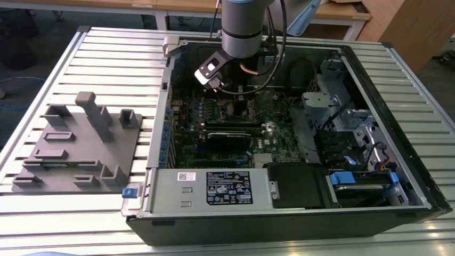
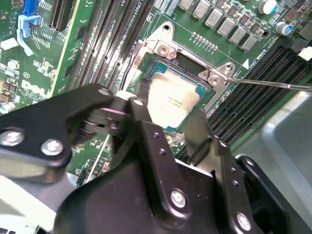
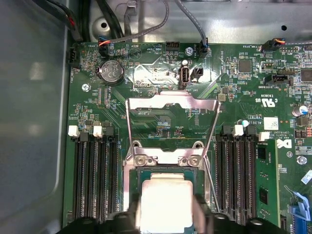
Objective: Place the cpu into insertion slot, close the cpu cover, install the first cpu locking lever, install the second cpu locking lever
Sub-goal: 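Place the cpu into insertion slot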
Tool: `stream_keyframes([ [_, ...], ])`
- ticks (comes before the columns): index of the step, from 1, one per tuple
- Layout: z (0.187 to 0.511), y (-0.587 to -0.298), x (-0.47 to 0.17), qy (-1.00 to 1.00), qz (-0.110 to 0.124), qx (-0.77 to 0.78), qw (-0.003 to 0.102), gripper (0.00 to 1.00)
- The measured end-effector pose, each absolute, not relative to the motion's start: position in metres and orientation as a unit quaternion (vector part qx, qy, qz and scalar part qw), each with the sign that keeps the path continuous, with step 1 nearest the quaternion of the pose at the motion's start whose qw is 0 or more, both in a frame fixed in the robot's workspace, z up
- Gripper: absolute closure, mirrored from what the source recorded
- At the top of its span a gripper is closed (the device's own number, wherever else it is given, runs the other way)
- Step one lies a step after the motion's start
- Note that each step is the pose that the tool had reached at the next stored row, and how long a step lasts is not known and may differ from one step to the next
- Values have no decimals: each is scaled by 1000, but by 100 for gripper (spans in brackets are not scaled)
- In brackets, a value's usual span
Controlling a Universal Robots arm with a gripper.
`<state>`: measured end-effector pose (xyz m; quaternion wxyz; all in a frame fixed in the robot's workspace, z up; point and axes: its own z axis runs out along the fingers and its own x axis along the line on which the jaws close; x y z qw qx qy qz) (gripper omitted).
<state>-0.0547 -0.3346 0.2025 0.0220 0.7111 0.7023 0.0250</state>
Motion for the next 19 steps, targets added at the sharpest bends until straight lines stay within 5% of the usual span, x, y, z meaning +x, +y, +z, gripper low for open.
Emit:
stream_keyframes([
  [3,203,-335,-55,702,25,711,22,53],
  [4,203,-335,-55,702,25,711,22,70],
  [7,203,-335,-55,702,25,711,22,88],
  [19,203,-335,-55,702,19,711,16,90],
])
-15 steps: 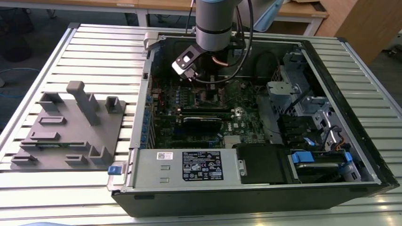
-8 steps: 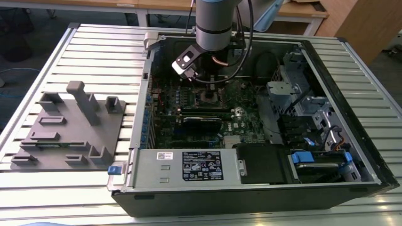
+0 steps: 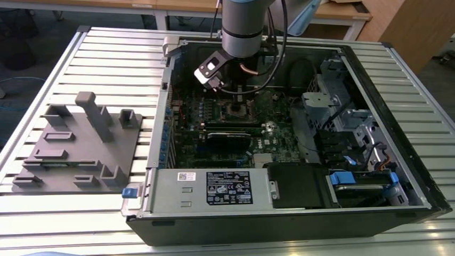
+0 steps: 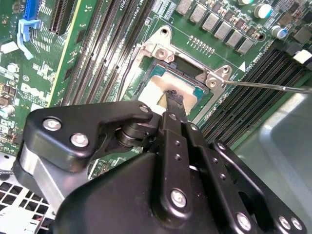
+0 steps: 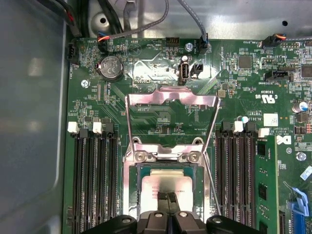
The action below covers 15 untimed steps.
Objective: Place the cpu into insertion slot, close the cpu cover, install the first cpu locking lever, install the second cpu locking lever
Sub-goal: 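Place the cpu into insertion slot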
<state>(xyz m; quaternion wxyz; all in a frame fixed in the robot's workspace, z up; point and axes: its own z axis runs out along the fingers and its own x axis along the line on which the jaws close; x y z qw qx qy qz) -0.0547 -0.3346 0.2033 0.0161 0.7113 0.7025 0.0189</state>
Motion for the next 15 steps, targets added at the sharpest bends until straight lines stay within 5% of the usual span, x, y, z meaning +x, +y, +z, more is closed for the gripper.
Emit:
stream_keyframes([
  [15,199,-335,-54,699,18,714,16,90],
])
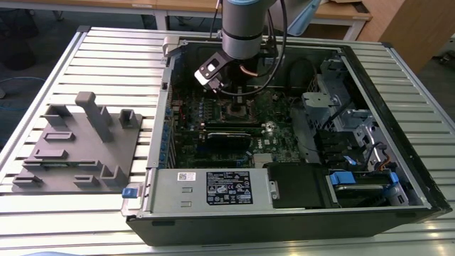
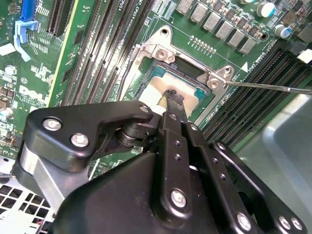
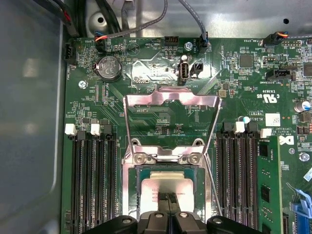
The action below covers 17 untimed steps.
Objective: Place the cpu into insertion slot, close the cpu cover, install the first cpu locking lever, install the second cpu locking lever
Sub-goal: 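Place the cpu into insertion slot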
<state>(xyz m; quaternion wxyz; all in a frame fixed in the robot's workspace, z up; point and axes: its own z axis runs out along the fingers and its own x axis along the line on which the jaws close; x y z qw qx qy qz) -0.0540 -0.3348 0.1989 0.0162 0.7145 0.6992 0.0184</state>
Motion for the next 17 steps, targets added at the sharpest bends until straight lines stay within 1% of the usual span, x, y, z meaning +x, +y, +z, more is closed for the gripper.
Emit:
stream_keyframes([
  [12,198,-335,-54,699,19,715,16,90],
  [17,206,-335,-54,699,19,715,16,90],
])
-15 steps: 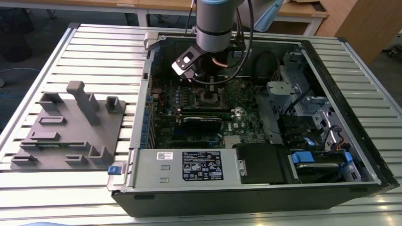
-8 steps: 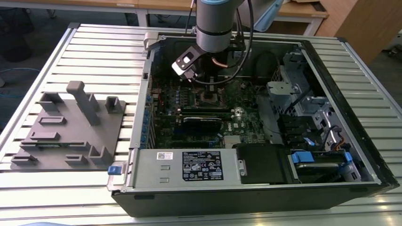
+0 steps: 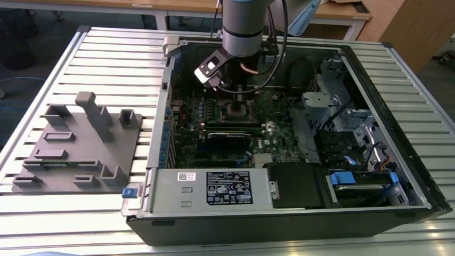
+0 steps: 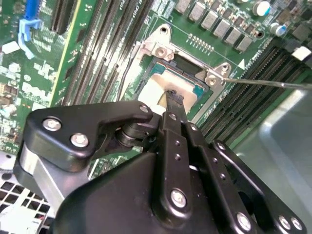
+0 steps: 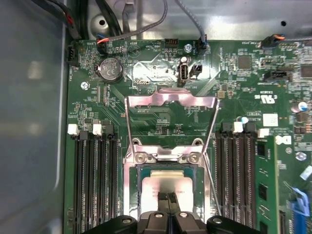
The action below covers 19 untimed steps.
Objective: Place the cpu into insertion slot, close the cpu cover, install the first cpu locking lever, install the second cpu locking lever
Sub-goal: 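Place the cpu into insertion slot, then close the cpu cover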
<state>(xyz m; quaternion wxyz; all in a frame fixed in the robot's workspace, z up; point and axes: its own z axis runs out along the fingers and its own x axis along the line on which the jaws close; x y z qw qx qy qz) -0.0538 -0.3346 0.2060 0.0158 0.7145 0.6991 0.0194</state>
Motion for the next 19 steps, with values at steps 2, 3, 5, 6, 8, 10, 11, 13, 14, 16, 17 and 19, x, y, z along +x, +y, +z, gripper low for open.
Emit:
stream_keyframes([
  [2,210,-335,-54,699,19,715,16,90],
  [3,212,-335,-54,699,19,715,16,90],
  [5,215,-335,-54,699,19,715,16,90],
  [6,217,-335,-54,699,19,715,16,90],
  [8,220,-335,-54,699,19,715,16,90],
  [10,222,-335,-54,699,19,715,16,90],
  [11,222,-335,-54,699,19,715,16,90],
  [13,222,-335,-54,699,19,715,16,90],
  [14,222,-335,-54,699,19,715,16,90],
  [16,223,-335,-54,699,19,715,16,90],
  [17,223,-335,-54,699,19,715,16,90],
  [19,223,-335,-54,699,19,715,16,90],
])
